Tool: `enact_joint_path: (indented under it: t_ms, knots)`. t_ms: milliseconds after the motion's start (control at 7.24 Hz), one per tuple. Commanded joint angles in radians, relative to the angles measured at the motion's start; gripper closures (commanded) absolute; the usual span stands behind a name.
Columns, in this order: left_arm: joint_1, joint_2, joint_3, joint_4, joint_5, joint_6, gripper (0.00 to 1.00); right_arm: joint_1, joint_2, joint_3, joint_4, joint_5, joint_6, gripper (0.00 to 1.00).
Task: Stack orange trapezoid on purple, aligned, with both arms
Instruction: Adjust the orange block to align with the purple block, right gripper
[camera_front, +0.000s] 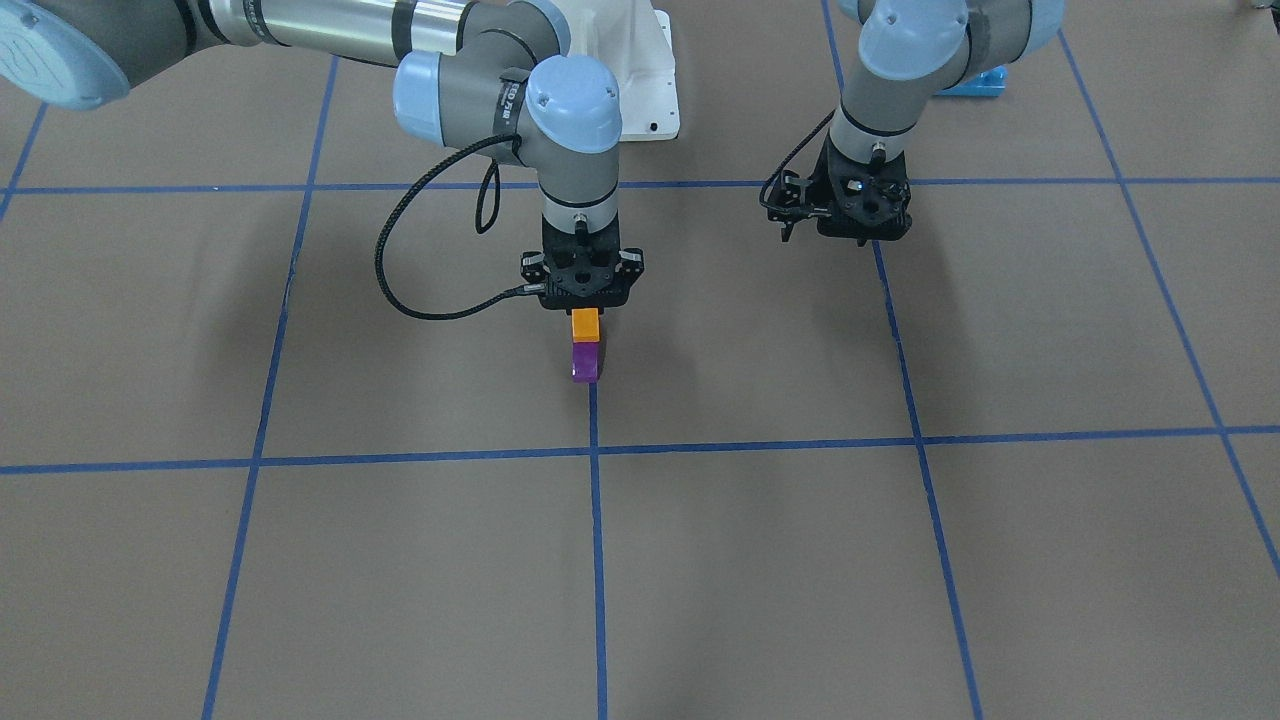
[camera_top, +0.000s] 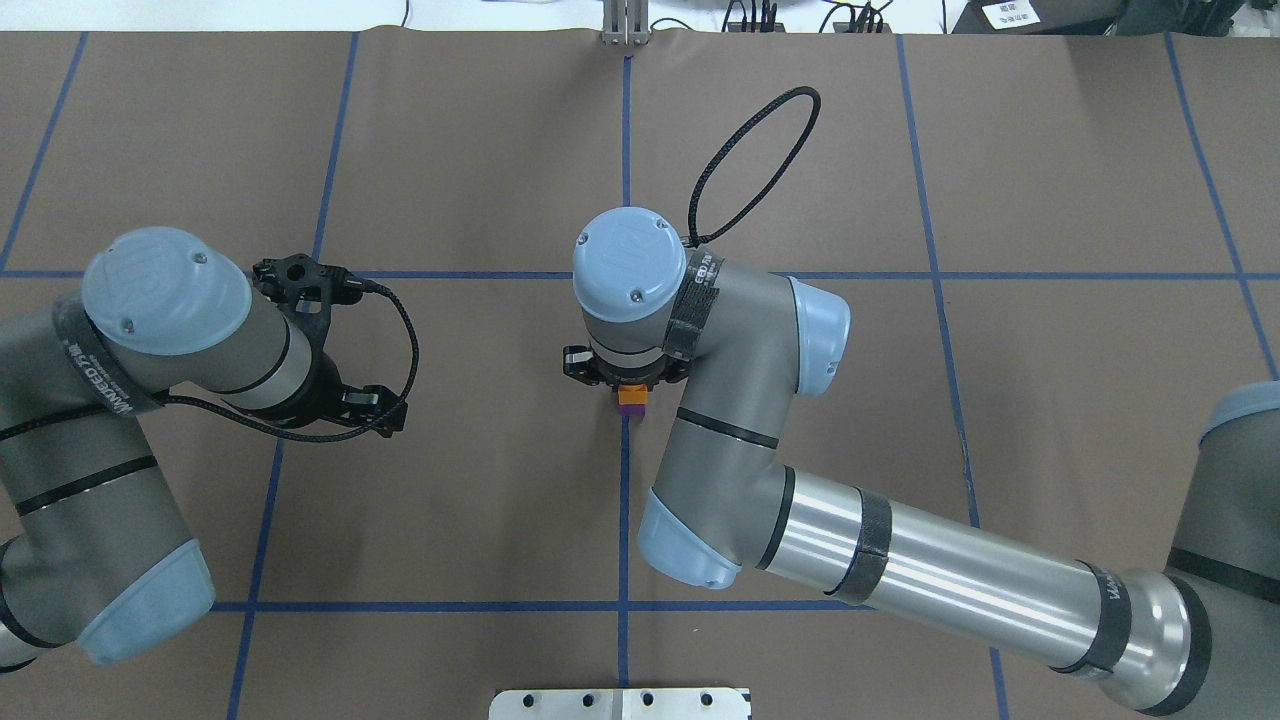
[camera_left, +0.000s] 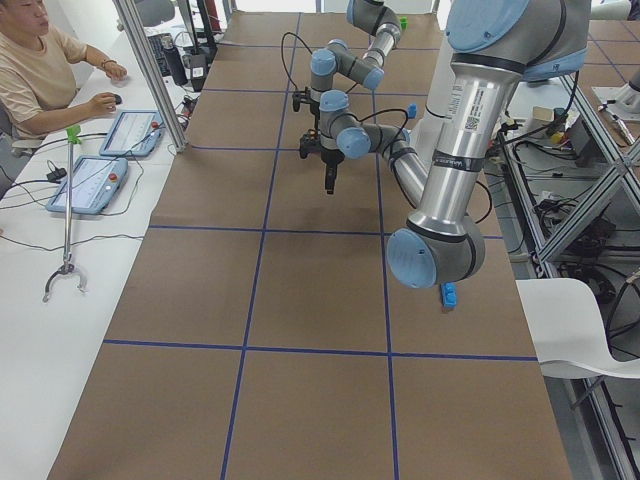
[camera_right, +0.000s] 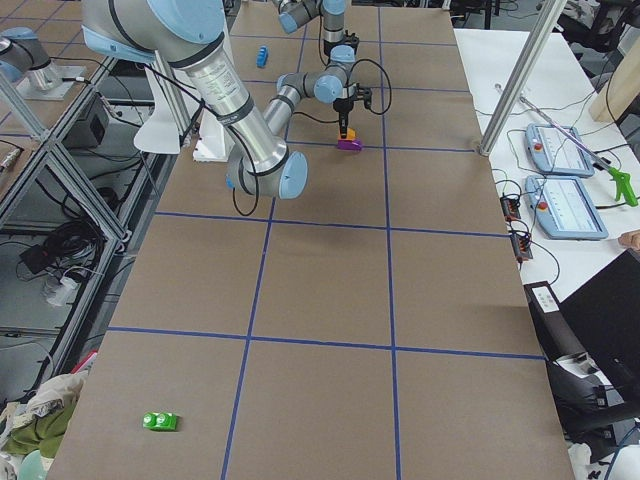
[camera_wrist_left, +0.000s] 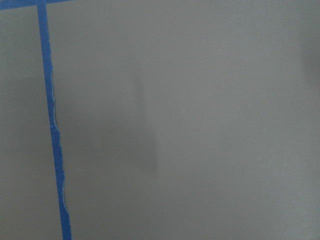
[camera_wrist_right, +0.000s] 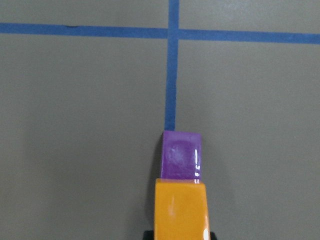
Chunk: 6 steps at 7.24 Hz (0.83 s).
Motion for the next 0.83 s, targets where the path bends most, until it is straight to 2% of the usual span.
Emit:
enact_joint_path:
  t_ms: [0,691]
  knots:
    - [0.000,0.000,-0.002,0.000,0.000,0.000,0.00,-0.003,-0.001,-0.001,0.000,-0.001,-0.002,1.00]
    - [0.002,-0.002,-0.002,0.000,0.000,0.000,0.00,-0.003,0.000,-0.001,0.000,-0.013,0.029,1.00]
